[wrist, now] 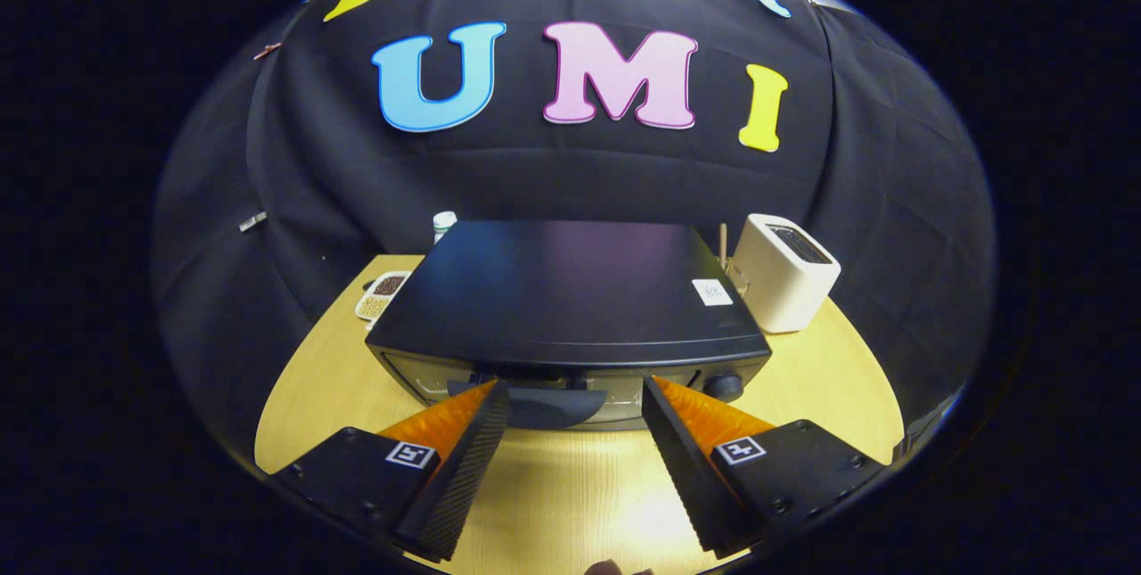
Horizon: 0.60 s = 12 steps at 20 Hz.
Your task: Open the toaster oven, put the food inside, and close the toaster oven door.
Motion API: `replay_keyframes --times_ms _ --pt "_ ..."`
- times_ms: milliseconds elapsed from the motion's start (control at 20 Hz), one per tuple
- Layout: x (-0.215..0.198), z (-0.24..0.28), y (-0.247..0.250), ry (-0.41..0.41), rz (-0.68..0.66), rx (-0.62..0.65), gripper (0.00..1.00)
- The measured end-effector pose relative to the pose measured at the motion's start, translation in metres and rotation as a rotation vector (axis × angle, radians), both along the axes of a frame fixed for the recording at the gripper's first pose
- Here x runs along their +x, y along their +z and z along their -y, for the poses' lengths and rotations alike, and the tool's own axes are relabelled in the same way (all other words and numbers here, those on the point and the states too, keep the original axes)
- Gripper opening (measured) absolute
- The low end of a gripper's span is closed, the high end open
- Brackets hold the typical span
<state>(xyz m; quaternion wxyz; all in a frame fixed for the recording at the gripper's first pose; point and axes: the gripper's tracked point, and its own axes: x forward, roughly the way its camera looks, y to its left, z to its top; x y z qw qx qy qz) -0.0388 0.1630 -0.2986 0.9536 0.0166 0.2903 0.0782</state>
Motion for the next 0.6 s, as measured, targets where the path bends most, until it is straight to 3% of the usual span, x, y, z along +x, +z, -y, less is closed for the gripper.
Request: replay_keyframes --times_ms 600 --pt "0.020 0.090 0.143 -0.083 0.270 0.084 0.97"
